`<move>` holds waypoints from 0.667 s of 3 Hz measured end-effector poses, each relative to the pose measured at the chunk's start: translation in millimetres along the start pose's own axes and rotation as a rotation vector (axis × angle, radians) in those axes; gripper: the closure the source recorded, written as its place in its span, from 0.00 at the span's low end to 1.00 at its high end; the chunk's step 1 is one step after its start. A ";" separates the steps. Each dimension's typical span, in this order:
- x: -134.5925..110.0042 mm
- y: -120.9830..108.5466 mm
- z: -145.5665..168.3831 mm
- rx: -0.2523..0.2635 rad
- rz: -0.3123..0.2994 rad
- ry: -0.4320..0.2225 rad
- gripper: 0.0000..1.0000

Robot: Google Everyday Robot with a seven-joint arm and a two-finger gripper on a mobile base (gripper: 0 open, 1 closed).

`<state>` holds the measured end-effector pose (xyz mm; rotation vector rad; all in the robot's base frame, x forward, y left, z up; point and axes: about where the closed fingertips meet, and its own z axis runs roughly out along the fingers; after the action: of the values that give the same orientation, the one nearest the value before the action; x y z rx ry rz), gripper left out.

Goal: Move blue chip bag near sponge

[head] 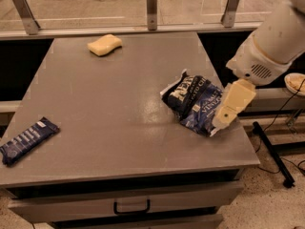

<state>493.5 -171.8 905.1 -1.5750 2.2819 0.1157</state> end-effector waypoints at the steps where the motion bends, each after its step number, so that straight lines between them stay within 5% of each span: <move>1: -21.3 -3.1 21.6 -0.034 0.045 -0.058 0.00; 2: -22.0 -2.5 21.8 -0.034 0.044 -0.058 0.18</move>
Offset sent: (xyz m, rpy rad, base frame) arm 0.0136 0.0215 -0.0114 0.0682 0.0185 -0.0204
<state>508.1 -147.3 892.7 -1.5174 2.2817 0.2101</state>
